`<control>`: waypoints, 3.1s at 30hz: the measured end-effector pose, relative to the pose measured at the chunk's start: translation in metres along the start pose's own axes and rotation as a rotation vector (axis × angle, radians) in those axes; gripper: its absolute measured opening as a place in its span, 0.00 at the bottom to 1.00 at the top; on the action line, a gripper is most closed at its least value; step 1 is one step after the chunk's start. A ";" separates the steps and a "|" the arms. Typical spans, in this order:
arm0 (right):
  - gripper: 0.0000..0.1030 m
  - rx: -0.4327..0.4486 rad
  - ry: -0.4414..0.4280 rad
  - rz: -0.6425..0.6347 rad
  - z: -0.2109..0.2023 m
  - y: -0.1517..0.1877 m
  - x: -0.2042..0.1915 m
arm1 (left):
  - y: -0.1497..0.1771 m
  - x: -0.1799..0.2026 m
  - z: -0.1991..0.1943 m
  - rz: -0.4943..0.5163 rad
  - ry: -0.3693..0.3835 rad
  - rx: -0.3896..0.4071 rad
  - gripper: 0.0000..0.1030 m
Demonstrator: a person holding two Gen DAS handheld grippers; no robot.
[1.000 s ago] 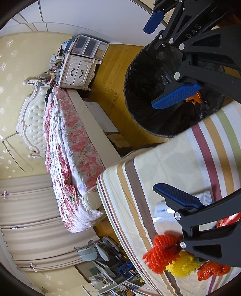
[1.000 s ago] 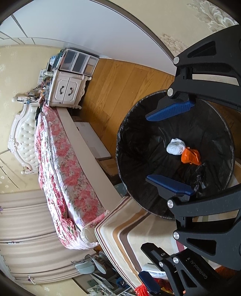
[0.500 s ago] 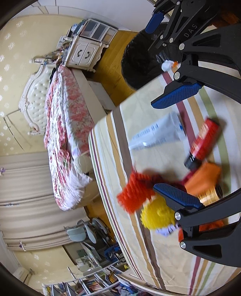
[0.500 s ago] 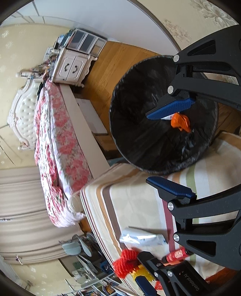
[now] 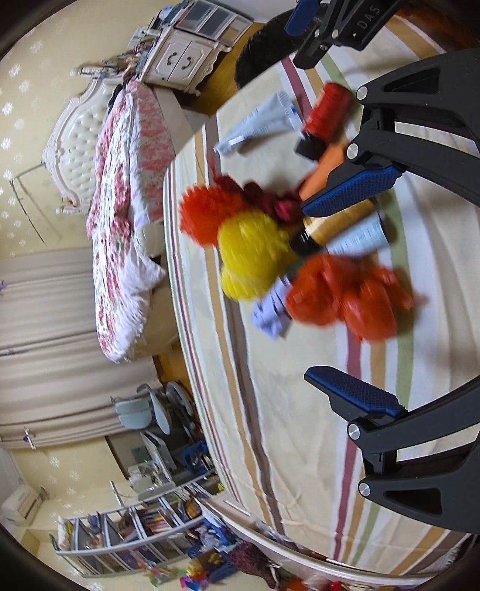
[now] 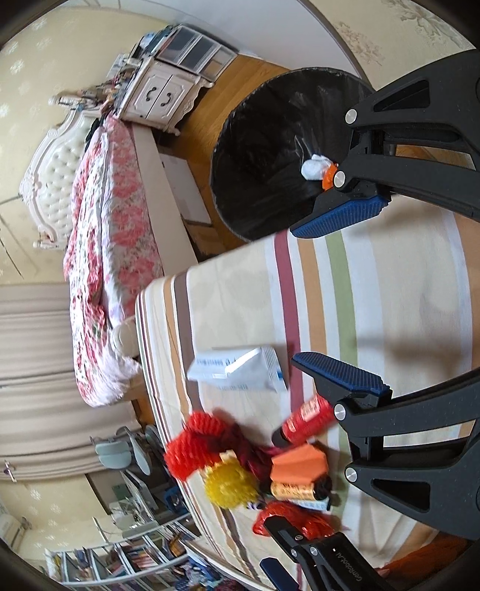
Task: Collect trash
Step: 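Grasp the red plastic bag with the left tool while the right tool returns to the bed, then grasp the red bottle with the right tool while the left tool holds the red bag, then carry the red bag and red bottle with both tools over the black bin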
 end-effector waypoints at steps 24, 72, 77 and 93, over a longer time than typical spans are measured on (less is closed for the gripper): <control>0.61 -0.018 -0.027 -0.045 0.004 0.004 -0.028 | 0.026 -0.033 0.020 -0.046 0.134 -0.148 0.46; 0.23 -0.040 -0.150 -0.135 0.004 0.008 -0.079 | 0.030 -0.067 0.009 -0.104 0.083 -0.110 0.39; 0.23 -0.025 -0.150 -0.114 -0.002 0.006 -0.072 | 0.030 -0.063 0.005 -0.100 0.098 -0.106 0.39; 0.30 -0.080 -0.155 -0.129 0.014 0.008 -0.074 | 0.031 -0.064 0.006 -0.106 0.098 -0.117 0.39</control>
Point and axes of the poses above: each gripper's, at about its wrist camera, not at the fingertips, and z roughly the way its jaws point, x to its right, y to its underside, the point moved 6 cm from there along z, roughly the way its jaws point, and after that the axes turned 5 degrees about -z, right-handed, at the moved point
